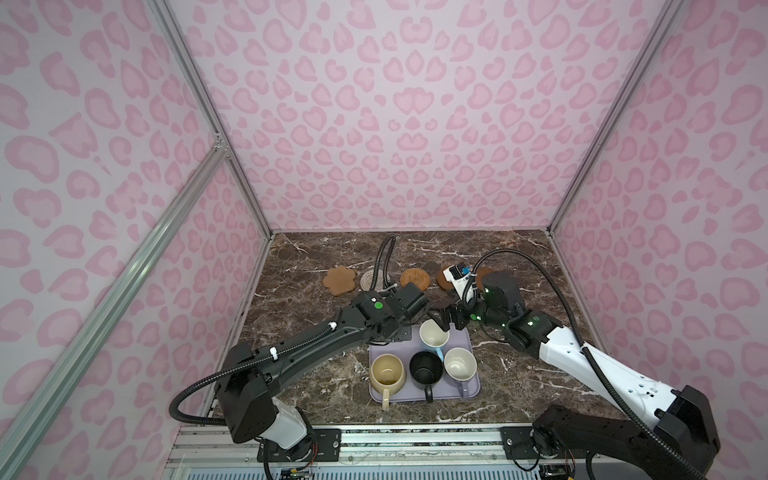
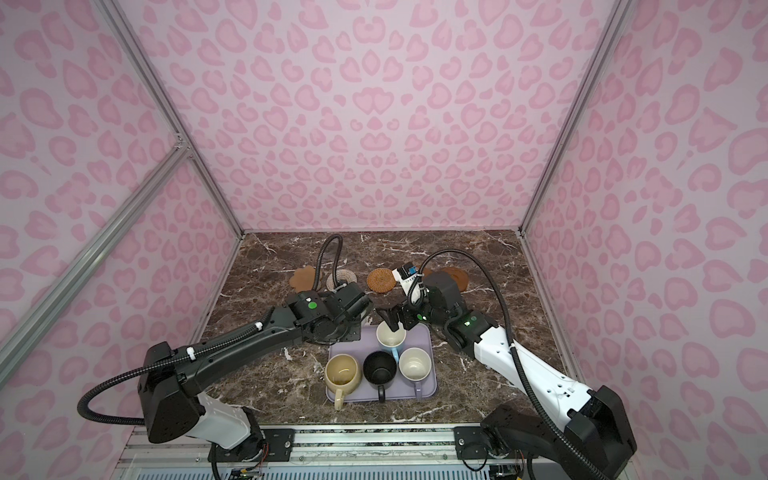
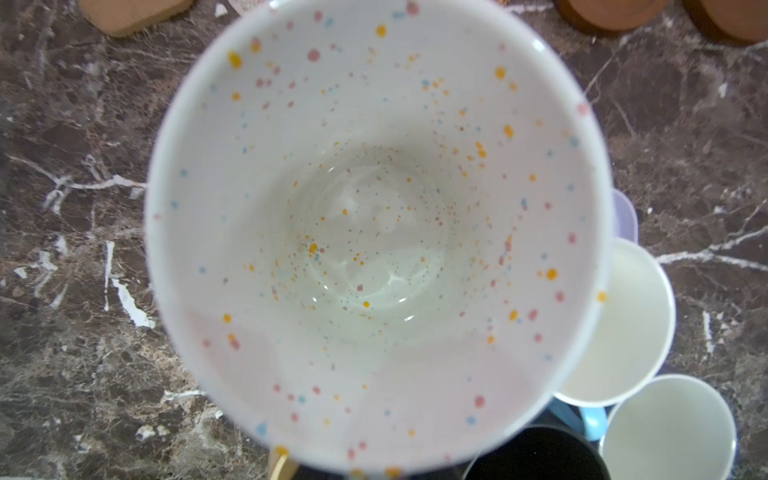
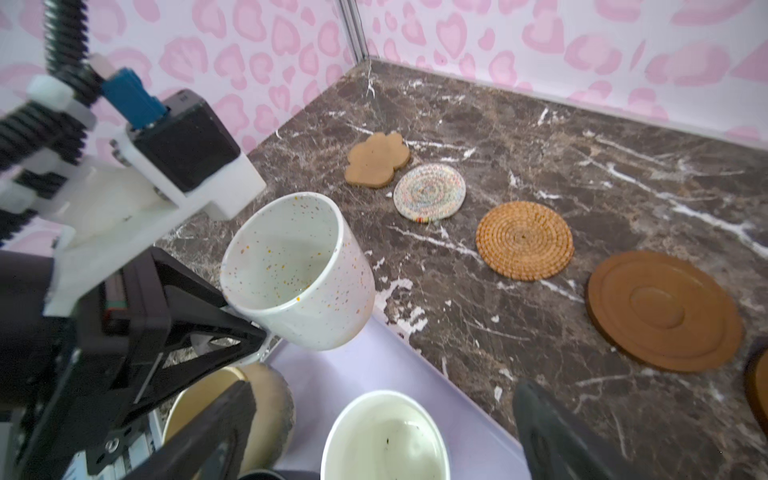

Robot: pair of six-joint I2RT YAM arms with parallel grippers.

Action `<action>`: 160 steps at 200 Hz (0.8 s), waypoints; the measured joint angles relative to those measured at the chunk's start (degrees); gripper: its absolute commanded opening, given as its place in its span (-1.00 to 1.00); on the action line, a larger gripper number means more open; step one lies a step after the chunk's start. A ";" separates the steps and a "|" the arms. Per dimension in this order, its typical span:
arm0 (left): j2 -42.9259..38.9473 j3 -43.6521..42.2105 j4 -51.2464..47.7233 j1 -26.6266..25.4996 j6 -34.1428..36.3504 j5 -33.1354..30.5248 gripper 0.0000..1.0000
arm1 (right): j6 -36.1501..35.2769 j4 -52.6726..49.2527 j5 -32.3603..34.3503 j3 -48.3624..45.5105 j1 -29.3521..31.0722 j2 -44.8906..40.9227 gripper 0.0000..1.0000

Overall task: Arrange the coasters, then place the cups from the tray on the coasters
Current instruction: 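Lift the speckled white mug with the left gripper toward the cork paw coaster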

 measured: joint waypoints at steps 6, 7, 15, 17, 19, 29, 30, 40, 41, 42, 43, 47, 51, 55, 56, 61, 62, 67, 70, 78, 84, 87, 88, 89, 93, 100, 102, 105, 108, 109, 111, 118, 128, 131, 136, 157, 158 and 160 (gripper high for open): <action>-0.31 0.09 -0.11 0.52 0.22 -0.13 -0.99 | 0.37 0.39 0.04 0.46 0.24 0.22 0.97; -0.37 0.09 -0.13 0.63 0.26 -0.15 -0.99 | 0.46 0.44 0.07 0.57 0.31 0.28 0.96; -0.61 0.59 -0.85 1.31 1.14 -0.28 -0.99 | 0.92 0.83 0.52 1.22 0.63 0.61 0.97; -0.63 0.83 -1.14 1.49 1.44 -0.28 -0.99 | 0.94 0.94 0.63 1.40 0.74 0.70 0.97; -0.66 1.05 -1.36 1.66 1.62 -0.31 -0.99 | 0.96 1.01 0.72 1.62 0.85 0.81 0.97; -0.94 2.10 -1.95 2.47 2.01 -0.35 -0.99 | 1.03 1.33 1.01 2.64 1.42 1.33 0.97; -0.96 2.19 -1.97 2.54 2.10 -0.35 -0.99 | 1.03 1.33 1.03 2.73 1.49 1.38 0.97; -1.27 3.26 -2.34 3.45 3.56 -0.42 -0.99 | 1.22 1.53 1.05 3.72 2.19 1.95 0.96; -1.27 3.32 -2.34 3.52 3.61 -0.42 -0.99 | 1.25 1.55 1.07 3.85 2.27 2.03 0.96; -1.31 3.43 -2.36 3.65 3.65 -0.42 -0.99 | 1.27 1.57 1.09 3.89 2.29 2.05 0.96; -1.31 3.48 -2.36 3.72 3.67 -0.44 -0.99 | 1.27 1.64 1.16 4.00 2.38 2.14 0.96; -1.40 3.78 -2.36 4.09 4.02 -0.50 -0.99 | 1.25 1.68 1.44 4.33 2.58 2.36 0.96; -1.42 3.91 -2.36 4.44 4.50 -0.57 -0.99 | 1.27 1.73 1.75 4.66 2.82 2.64 0.96; -1.49 4.02 -2.36 4.83 4.92 -0.57 -0.99 | 1.29 1.75 1.97 4.92 3.06 2.86 0.96; -1.51 4.04 -2.36 4.92 4.96 -0.57 -0.99 | 1.29 1.75 1.97 4.96 3.10 2.91 0.96; -1.55 4.04 -2.34 5.42 5.33 -0.55 -0.99 | 1.33 1.84 2.10 5.27 3.37 3.23 0.96; -1.57 4.04 -2.34 5.57 5.49 -0.55 -0.99 | 1.36 1.86 2.12 5.31 3.39 3.26 0.96; -1.62 4.02 -2.36 6.14 5.92 -0.52 -0.99 | 1.44 2.14 2.47 5.49 3.63 3.58 0.96; -1.62 3.98 -2.36 6.56 6.08 -0.48 -0.99 | 1.44 2.29 2.86 5.60 3.74 3.78 0.96; -1.62 3.89 -2.27 7.74 6.69 -0.26 -0.99 | 1.75 2.73 3.58 5.90 4.00 4.42 0.96; -1.62 3.87 -2.23 8.59 7.65 -0.07 -0.99 | 2.27 2.99 3.63 6.25 4.11 5.11 0.96; -1.62 3.87 -2.23 9.01 7.91 0.04 -0.99 | 2.36 3.02 3.89 6.45 4.22 5.44 0.96; -1.62 3.87 -2.23 9.09 7.96 0.09 -0.99 | 2.38 3.04 4.09 6.54 4.26 5.62 0.96; -1.62 3.87 -2.23 9.27 8.07 0.11 -0.99 | 2.38 3.06 4.17 6.58 4.28 5.70 0.96; -1.60 3.87 -2.21 9.77 8.39 0.11 -0.99 | 2.43 3.15 4.61 6.91 4.35 6.29 0.96; -1.49 3.98 -2.23 10.54 9.09 -0.07 -0.99 | 2.86 3.41 4.98 7.58 4.48 7.43 0.96; -1.40 4.09 -2.25 10.80 9.16 -0.17 -0.99 | 2.95 3.45 4.96 7.72 4.50 7.65 0.96; -1.27 4.22 -2.27 11.15 9.38 -0.37 -0.99 | 2.99 3.65 4.98 8.07 4.57 8.24 0.96; -1.07 4.42 -2.25 11.54 9.73 -0.63 -0.99 | 2.99 3.82 5.03 8.31 4.59 8.68 0.96; -1.03 4.44 -2.23 11.61 9.81 -0.70 -0.99 | 2.99 3.89 5.05 8.37 4.59 8.79 0.96; -0.87 4.52 -2.16 11.87 10.12 -0.85 -0.99 | 3.13 4.11 5.09 8.61 4.61 9.27 0.96; -0.37 4.83 -1.77 13.07 11.10 -1.14 -0.99 | 3.50 4.44 5.05 9.22 4.63 10.45 0.96; 0.46 5.22 -0.96 14.84 12.20 -0.81 -0.99 | 3.82 4.90 5.01 10.21 4.70 12.35 0.96; 0.68 5.27 -0.70 15.41 12.39 -0.74 -0.99 | 3.82 5.14 5.03 10.56 4.72 12.94 0.96; 1.05 5.35 -0.22 16.44 12.98 -0.76 -0.99 | 4.09 5.20 5.03 11.39 4.74 14.14 0.96; 2.40 5.40 1.64 19.87 14.71 -1.64 -0.99 | 5.73 5.33 5.18 15.37 4.74 18.75 0.96; 2.56 5.44 1.75 20.11 14.86 -1.68 -0.99 | 5.77 5.33 5.20 15.50 4.74 18.91 0.96; 2.73 5.51 1.90 20.48 15.02 -1.70 -0.99 | 5.95 5.31 5.35 15.93 4.74 19.34 0.96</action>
